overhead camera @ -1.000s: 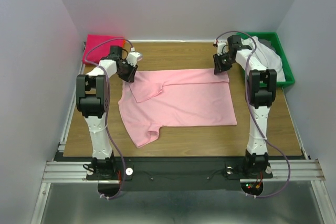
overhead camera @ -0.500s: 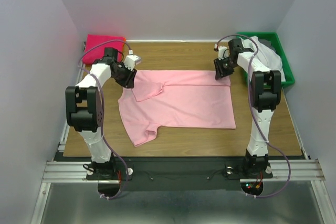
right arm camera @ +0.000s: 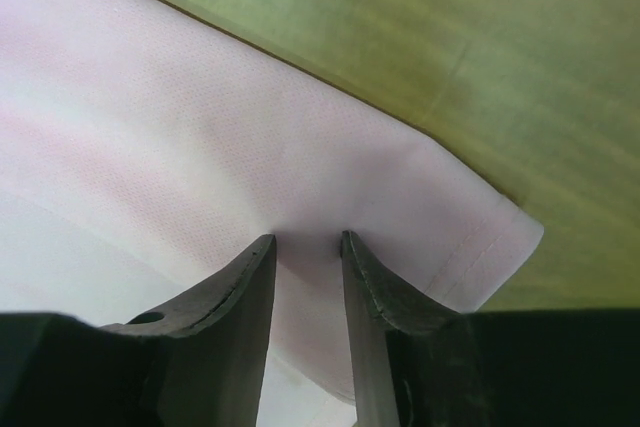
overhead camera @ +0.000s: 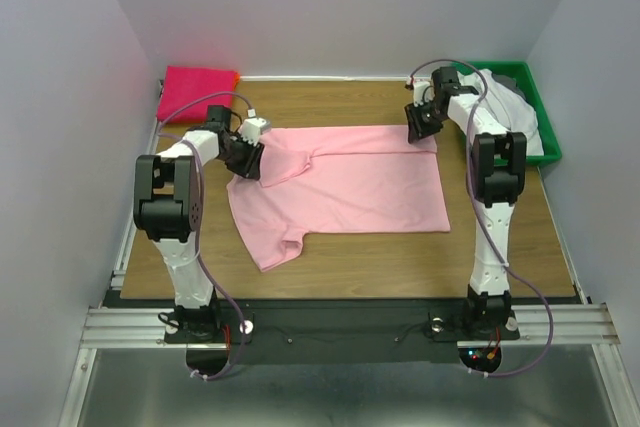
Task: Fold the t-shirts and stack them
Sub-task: Fold the tshirt
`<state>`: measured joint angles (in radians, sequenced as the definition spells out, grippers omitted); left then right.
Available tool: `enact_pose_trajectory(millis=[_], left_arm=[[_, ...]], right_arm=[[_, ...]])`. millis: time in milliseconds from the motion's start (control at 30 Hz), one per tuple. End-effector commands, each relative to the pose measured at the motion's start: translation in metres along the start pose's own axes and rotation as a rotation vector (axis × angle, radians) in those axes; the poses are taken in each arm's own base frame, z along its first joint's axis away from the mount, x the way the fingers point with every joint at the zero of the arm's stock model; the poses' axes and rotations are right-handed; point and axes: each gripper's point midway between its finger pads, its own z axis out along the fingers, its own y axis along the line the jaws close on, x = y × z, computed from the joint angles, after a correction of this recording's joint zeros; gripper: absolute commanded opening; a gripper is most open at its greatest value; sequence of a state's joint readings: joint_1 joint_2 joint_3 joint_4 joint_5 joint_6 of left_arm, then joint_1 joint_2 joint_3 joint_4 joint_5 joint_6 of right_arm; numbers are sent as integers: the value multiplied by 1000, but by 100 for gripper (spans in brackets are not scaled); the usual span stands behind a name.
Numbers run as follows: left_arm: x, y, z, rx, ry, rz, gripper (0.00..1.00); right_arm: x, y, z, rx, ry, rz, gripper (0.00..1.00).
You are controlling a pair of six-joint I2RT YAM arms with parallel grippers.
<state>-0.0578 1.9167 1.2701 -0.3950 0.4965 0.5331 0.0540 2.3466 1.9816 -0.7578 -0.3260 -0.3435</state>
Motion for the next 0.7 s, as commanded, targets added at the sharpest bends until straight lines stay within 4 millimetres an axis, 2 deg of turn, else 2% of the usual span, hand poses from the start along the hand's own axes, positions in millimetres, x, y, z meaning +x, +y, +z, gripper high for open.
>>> enact_pose_trajectory(millis=[0,67,100,133,200,233,267,300,333,367,400,433,467,500,533,567,600,633,667], left_arm=[[-3,17,19,-26,11,-26,43],[-9,18,14,-27,9,-9,43],[-19,17,9,-17,-12,27,43],[-23,14,3,-11,-22,47,43],[-36,2,-20,16,-59,120,45],[-39,-4,-29,28,-73,146,46],[-48,-11,-47,22,-109,181,46],[-42,-21,-54,51,-103,189,47],[-42,-28,-61,64,-108,214,47],[-35,-38,-74,71,-109,248,48],[-31,-43,-79,74,-106,269,48],[-30,-49,-90,66,-119,321,48],[-20,-53,-94,67,-98,334,49],[-3,-59,-91,86,-68,339,49],[6,-64,-93,94,-54,355,49],[13,-69,-101,93,-47,402,49],[31,-76,-97,116,-15,401,49],[40,-81,-98,127,-3,420,49],[44,-86,-104,119,-8,445,49]], right_arm=[[-11,-13,21,46,-8,5,40],[-23,-14,12,53,-38,-2,44],[-28,-11,6,42,-55,-3,50],[-41,-6,-14,44,-94,-15,55],[-43,10,-32,-3,-113,-31,67],[-45,16,-46,-16,-130,-41,70],[-47,24,-58,-29,-143,-56,73],[-46,36,-82,-43,-163,-83,80],[-43,43,-92,-56,-165,-98,80],[-46,54,-119,-58,-196,-134,81],[-26,61,-119,-75,-156,-136,82],[-18,66,-125,-82,-143,-153,82],[-3,71,-130,-90,-112,-183,82],[2,75,-148,-65,-122,-206,78],[12,80,-153,-67,-106,-222,76],[45,84,-145,-93,-30,-232,72],[53,87,-159,-70,-35,-251,67],[67,89,-160,-69,-12,-260,65],[96,94,-154,-87,45,-257,64]])
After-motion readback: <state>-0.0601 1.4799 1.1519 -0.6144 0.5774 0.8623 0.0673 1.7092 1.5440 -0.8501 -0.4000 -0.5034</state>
